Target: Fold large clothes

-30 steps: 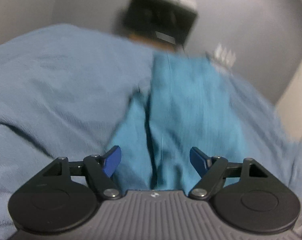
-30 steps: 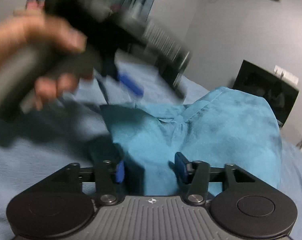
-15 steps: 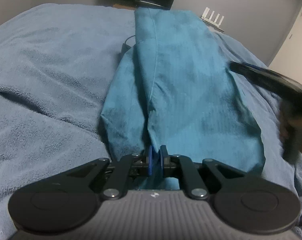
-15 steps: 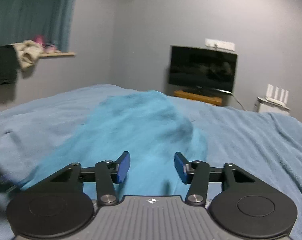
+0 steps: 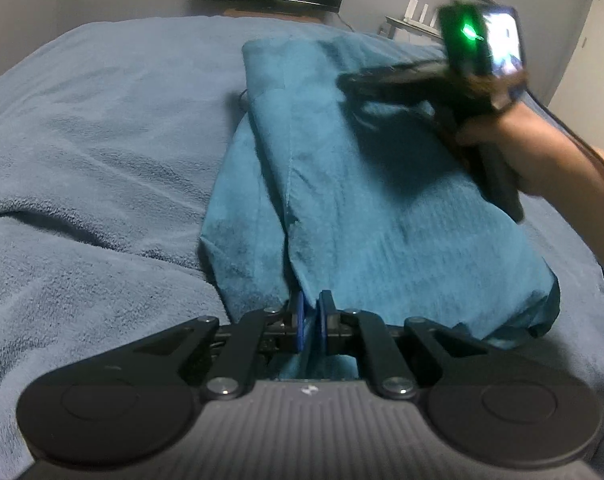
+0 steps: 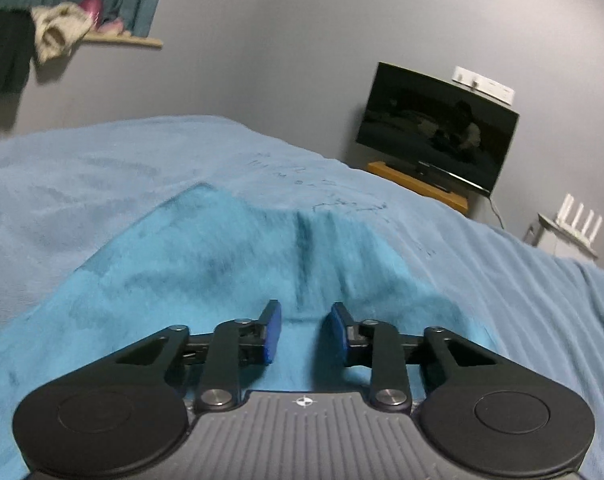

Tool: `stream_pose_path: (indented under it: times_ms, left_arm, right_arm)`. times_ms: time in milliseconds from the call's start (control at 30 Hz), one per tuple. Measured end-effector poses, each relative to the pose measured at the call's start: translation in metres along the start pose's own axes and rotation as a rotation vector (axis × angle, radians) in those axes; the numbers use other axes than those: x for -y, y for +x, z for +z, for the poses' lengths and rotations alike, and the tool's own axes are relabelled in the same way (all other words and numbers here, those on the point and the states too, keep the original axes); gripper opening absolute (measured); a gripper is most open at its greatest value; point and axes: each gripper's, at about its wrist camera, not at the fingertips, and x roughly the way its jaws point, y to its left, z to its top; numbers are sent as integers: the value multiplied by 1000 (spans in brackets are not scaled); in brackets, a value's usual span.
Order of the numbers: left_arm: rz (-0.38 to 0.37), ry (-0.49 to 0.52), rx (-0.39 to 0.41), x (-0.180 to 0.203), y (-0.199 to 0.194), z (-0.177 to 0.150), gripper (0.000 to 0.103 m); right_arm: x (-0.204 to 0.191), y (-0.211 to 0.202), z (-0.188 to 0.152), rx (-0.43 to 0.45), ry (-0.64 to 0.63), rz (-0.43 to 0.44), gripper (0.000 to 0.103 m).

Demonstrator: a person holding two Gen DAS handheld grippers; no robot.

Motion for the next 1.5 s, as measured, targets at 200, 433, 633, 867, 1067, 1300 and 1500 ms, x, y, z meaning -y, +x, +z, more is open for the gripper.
stream_pose_path:
  times_ms: [200, 433, 633, 867, 1067, 1300, 1500]
  left_arm:
    - [3, 17, -6, 4, 0, 1, 3]
    - [28, 46, -16, 11, 4, 1, 3]
    - [13, 40, -16, 10, 8, 2, 3]
    - [18, 50, -17, 7, 11, 3, 3]
    - [22, 58, -15, 8, 11, 3, 3]
    - [22, 47, -22, 7, 15, 1, 4]
    - [45, 97, 139, 16, -2, 3, 5]
  right_arm:
    - [-10, -5, 40, 133, 89, 56, 29]
    - [-62, 9, 48, -20, -122, 96, 35]
    - [-57, 18, 57, -8, -102, 191, 36]
    - [14, 9, 42, 105, 51, 56, 36]
    - [52, 48, 15, -1, 125, -79, 35]
    - [80, 82, 0, -19, 250, -133, 39]
    - [85, 15, -2, 108, 283, 71, 40]
